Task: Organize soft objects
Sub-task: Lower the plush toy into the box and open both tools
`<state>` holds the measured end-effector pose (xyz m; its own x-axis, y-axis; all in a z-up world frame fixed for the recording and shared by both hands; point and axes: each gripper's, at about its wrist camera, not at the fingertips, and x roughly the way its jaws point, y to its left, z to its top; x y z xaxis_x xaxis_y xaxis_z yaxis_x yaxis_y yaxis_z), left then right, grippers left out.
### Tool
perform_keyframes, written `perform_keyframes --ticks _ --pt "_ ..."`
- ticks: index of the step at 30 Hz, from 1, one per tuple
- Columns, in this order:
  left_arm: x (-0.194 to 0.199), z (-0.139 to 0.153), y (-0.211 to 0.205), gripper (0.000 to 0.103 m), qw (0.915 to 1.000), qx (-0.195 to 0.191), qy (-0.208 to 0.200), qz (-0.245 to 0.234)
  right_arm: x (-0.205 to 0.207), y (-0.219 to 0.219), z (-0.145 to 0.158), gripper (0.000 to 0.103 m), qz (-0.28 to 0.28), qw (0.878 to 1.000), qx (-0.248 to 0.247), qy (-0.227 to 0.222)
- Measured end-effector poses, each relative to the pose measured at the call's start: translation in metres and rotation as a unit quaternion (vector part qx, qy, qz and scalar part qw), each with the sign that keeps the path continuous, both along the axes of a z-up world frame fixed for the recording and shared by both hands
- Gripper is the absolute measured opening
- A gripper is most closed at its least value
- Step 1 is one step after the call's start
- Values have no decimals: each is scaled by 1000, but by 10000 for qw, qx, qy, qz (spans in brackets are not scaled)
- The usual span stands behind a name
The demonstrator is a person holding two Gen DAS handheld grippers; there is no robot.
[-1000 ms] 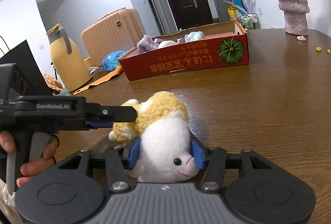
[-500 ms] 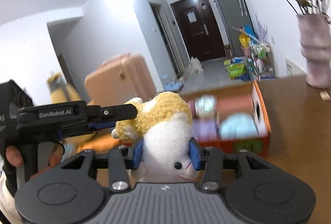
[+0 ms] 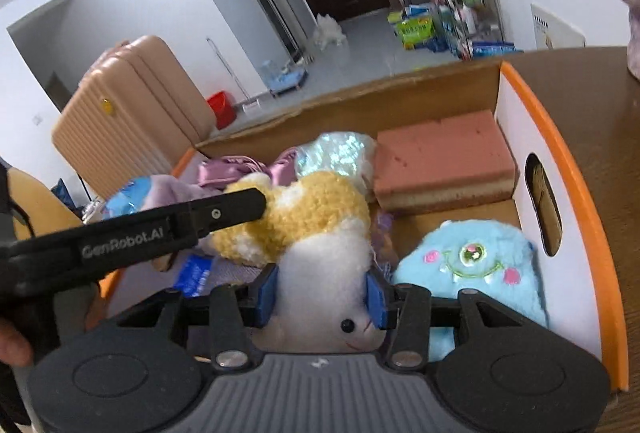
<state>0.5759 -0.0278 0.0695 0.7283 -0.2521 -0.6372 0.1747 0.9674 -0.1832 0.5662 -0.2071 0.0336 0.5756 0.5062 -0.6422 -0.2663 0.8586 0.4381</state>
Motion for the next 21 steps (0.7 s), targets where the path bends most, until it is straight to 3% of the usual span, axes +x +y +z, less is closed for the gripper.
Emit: perform_keyframes --ticks 8,11,21 --pt "15 -13 -16 39 9999 73 101 -35 -1 2 -5 47 -301 9989 -310 -162" --pt "16 -11 -12 53 9998 -80 174 73 2 2 -4 48 -272 9987 -398 -157" --pt "-43 52 9 56 9996 129 -267 -32 -45 -16 71 54 -255 9938 -785 -739"
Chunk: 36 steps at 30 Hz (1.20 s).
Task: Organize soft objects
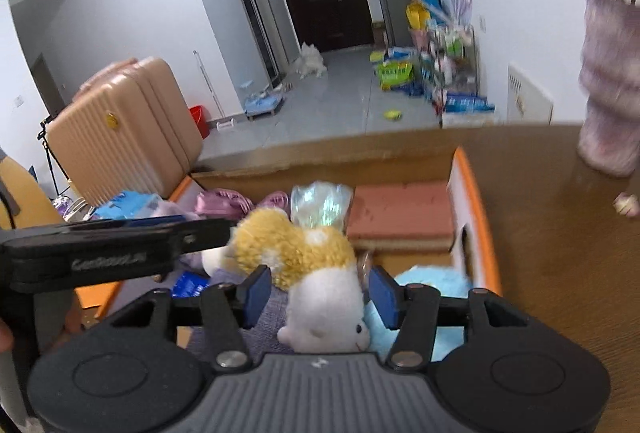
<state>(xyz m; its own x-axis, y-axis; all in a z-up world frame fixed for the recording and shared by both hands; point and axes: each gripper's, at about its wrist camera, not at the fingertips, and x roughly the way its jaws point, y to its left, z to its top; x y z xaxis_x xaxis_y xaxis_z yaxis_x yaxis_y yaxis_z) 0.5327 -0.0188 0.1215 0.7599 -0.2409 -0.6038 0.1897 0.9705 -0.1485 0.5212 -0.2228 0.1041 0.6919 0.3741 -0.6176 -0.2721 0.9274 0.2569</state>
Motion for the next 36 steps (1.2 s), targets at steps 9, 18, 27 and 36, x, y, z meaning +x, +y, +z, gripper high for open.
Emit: perform_keyframes --ticks 9,18,27,36 --pt "-84 61 36 63 9979 190 -582 230 -70 -32 71 69 -258 9964 -434 -683" --pt "-138 78 48 67 9948 256 -862 469 -121 -46 91 76 -438 9921 -548 -1041" --pt "-187 69 45 89 9859 241 -1462 773 -164 -44 88 84 -516 9814 -390 -1808" --pt "-236 41 45 101 9684 381 -2177 1155 -214 -30 50 101 -718 9529 -505 -2902"
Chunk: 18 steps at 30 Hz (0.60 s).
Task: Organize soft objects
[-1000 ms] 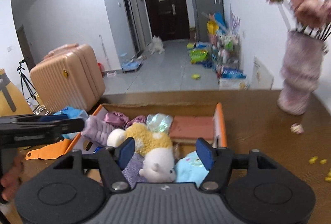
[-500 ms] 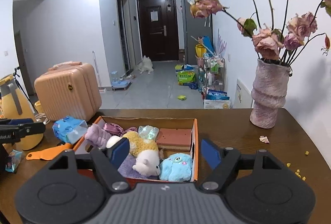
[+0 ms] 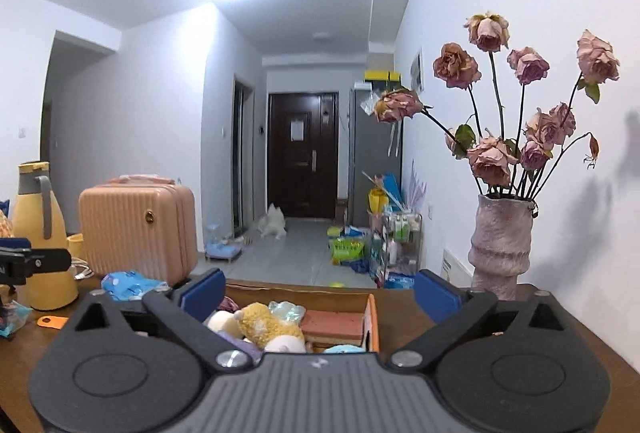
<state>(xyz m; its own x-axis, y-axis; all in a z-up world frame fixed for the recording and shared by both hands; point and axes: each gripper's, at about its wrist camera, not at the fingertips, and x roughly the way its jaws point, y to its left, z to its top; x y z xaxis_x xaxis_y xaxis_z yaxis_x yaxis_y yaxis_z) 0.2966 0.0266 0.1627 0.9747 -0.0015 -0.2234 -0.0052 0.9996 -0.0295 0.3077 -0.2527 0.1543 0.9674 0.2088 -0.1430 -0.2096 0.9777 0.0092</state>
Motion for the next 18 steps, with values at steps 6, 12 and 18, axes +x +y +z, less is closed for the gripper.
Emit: perform_keyframes --ticks 6,12,18 --pt "-22 -13 3 102 9999 37 -125 56 -19 4 -16 102 -34 9999 62 -107" --pt "-41 -12 4 102 9996 61 -253 101 -38 5 -17 102 -41 9998 136 -163" --pt "-94 -25 3 103 9989 173 -418 79 -80 4 -26 102 36 9998 172 -121"
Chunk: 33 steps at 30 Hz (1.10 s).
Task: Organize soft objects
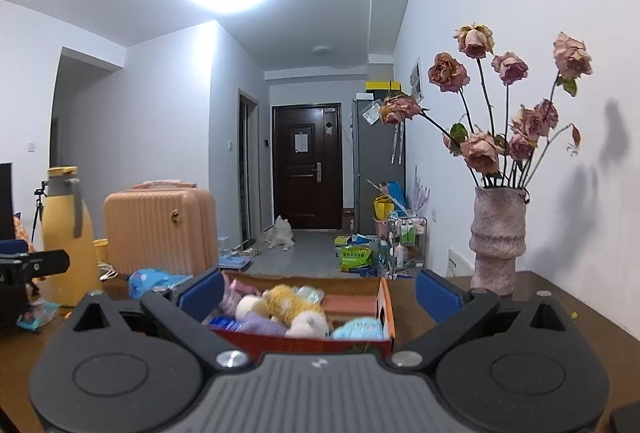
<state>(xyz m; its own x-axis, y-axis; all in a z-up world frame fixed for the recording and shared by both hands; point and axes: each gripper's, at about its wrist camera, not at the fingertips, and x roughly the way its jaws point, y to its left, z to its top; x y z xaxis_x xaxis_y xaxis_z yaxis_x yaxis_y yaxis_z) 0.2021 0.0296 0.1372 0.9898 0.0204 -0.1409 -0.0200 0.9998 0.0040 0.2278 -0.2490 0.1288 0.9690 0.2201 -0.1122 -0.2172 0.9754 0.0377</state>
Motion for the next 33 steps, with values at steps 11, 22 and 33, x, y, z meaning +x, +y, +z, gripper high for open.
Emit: perform_keyframes --ticks 11,22,33 --pt "-156 -68 2 103 9990 33 441 114 -142 5 -67 102 290 9977 33 609" --pt "-233 -96 5 103 9989 32 345 312 -244 27 -118 102 435 9942 143 977" --pt "-232 -92 -3 103 9990 119 407 159 -242 22 -109 103 290 9958 171 849"
